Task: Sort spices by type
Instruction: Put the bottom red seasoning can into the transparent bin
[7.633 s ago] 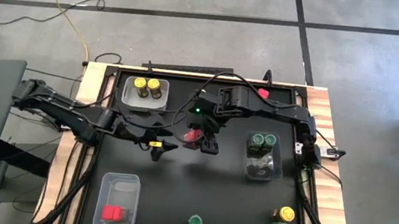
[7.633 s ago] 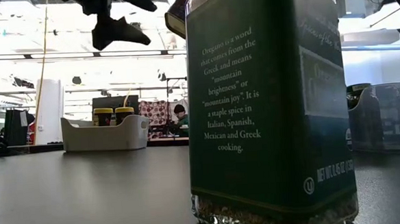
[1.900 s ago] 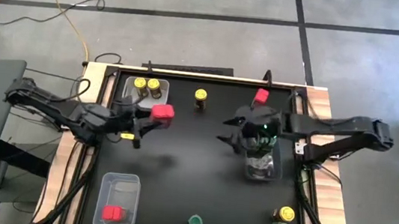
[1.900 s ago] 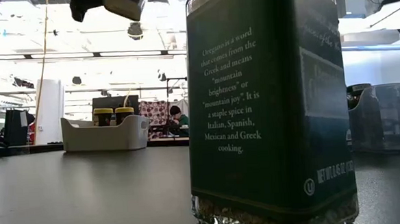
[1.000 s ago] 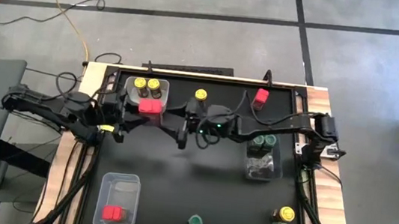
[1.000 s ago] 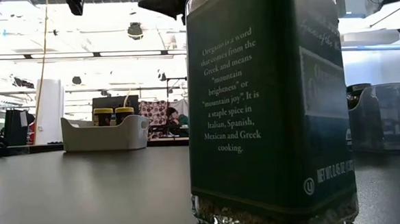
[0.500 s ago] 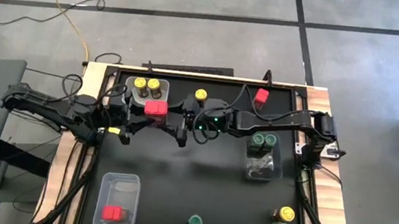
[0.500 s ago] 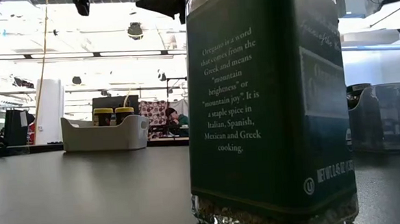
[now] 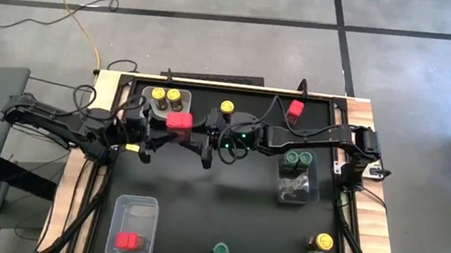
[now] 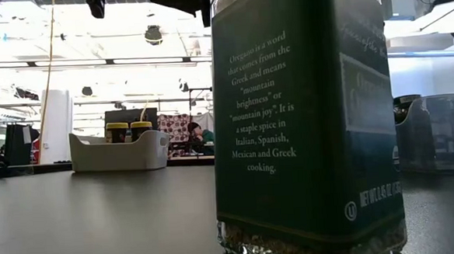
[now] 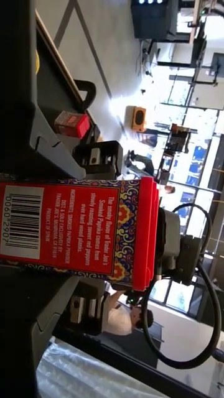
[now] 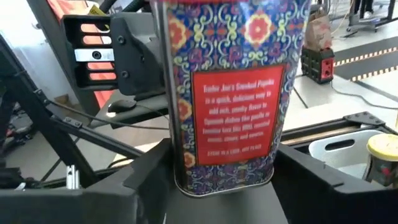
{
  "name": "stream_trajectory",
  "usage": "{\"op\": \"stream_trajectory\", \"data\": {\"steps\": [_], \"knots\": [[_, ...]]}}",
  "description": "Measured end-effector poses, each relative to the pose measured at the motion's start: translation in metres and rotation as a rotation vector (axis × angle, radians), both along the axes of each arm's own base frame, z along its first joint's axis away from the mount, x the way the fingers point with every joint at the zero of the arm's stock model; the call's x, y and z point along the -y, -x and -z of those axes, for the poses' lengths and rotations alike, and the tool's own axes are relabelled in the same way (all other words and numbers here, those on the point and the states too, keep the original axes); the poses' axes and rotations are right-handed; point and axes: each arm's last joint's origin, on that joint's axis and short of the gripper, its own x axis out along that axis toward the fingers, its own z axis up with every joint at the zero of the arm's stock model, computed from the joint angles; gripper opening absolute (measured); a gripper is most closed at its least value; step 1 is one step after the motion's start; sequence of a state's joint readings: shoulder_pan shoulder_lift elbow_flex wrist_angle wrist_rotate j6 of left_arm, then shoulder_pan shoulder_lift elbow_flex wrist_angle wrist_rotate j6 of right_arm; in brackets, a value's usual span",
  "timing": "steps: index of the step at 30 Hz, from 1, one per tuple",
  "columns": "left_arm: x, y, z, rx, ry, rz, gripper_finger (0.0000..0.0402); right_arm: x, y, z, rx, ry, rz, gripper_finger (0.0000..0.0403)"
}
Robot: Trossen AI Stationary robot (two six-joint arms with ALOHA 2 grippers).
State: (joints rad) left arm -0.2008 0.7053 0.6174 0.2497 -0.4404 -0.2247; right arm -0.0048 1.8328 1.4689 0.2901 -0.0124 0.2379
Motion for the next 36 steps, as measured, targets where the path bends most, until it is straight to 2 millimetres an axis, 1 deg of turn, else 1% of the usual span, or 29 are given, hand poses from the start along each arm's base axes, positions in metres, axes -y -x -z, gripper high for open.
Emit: {"op": "stream_trajectory", "data": {"steps": [5,10,22,25,32,36], "knots": [[0.0011,-0.0045,0.002,-0.011,-0.002,0.002,0.0192,-0.0003,0.0002,-0.0001,-0.001,-0.002,-0.011,0.0252],[0.0009,-0.0035,0.0014,-0.008,-0.003,0.003,0.0192,-0.0003,0.0002,-0.0006,0.004,-0.001,-0.017,0.025],[0.0015,-0.0044,0.0048,-0.038,0.008,0.02,0.0193,0.0008,0.0008,0.004,-0.046,-0.002,-0.022,0.0247],[0.0014,-0.0044,0.0047,-0.04,-0.005,0.014,0.0207,0.001,0.0008,0.0041,-0.047,0.001,-0.029,0.0247],[0.0015,-0.0047,0.0065,-0.059,-0.012,0.014,0.0276,0.0036,0.0009,0.0042,-0.049,0.002,-0.027,0.0247],[0.0015,-0.005,0.0081,-0.073,-0.009,0.013,0.0288,0.0093,0.006,0.0021,-0.091,-0.002,-0.023,0.0246]]}}
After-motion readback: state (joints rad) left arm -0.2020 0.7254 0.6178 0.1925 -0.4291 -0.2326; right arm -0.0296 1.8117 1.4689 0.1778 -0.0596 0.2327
